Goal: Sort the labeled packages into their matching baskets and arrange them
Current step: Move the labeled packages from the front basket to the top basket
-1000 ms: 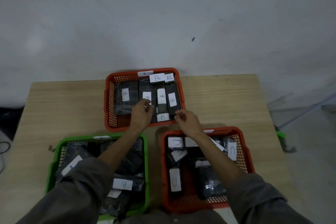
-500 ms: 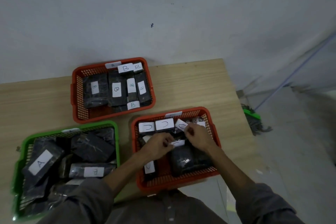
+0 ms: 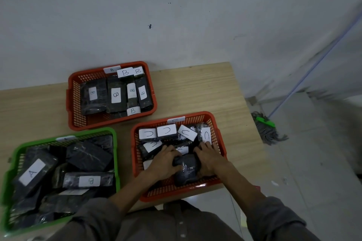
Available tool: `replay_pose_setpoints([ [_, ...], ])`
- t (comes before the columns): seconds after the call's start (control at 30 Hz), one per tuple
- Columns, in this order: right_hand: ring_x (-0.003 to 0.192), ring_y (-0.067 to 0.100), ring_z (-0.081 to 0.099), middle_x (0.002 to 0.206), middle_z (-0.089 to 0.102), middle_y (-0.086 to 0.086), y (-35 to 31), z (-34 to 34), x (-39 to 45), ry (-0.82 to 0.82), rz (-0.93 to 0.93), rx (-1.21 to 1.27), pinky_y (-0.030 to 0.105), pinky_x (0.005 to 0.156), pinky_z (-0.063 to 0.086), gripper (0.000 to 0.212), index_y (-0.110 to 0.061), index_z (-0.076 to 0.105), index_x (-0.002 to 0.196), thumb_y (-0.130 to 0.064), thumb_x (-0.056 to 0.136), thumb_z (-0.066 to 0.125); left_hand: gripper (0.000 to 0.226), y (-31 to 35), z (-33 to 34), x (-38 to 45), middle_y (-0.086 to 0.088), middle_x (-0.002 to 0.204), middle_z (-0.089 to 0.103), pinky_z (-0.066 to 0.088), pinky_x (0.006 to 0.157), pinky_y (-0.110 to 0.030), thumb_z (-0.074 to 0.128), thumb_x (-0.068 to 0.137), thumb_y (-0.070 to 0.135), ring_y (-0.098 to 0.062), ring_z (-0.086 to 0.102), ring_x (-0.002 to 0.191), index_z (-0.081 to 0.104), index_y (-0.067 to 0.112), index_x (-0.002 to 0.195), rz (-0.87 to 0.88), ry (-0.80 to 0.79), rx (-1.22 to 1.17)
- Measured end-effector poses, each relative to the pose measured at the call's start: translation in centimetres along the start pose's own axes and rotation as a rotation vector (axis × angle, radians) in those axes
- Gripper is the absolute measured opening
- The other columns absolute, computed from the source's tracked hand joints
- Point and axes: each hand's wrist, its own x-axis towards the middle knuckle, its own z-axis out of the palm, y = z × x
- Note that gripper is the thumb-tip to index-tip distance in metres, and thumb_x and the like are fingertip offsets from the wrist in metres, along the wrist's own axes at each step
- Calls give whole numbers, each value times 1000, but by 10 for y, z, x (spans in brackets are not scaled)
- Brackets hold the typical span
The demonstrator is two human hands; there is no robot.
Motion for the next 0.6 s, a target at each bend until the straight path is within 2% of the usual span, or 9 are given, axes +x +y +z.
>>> replay_pose_setpoints([
  [0.17, 136, 29, 35, 140, 48, 7, 1, 3, 1, 0, -18, 62, 49, 118, 17, 92, -22, 36, 133, -53, 61, 84, 48, 4, -4, -3, 6, 120, 50, 46, 96, -37, 68, 84, 44, -14, 39, 115, 58, 24, 127, -34, -14, -31],
  [0.33, 135, 32, 40, 141, 49, 9, -1, 2, 3, -94, 3, 88, 50, 119, 18, 105, -21, 32, 134, -54, 52, 89, 43, 7, -12, -7, 4, 127, 48, 42, 92, -31, 65, 88, 40, -15, 38, 119, 56, 23, 126, -2, -147, -28],
  [0.47, 132, 29, 37, 137, 42, 6, 1, 2, 2, -116, 12, 92, 47, 116, 26, 97, -25, 41, 130, -58, 52, 87, 37, 8, -21, -8, 1, 123, 51, 46, 98, -36, 67, 88, 41, -16, 48, 116, 58, 23, 119, -28, -174, -178],
  [0.6, 120, 24, 44, 129, 43, 2, 3, -10, 1, -167, 53, 167, 42, 101, 45, 89, -29, 47, 128, -47, 52, 90, 59, 10, -28, -9, 5, 131, 52, 45, 102, -31, 67, 83, 54, -11, 50, 120, 52, 25, 132, -62, -167, -326],
])
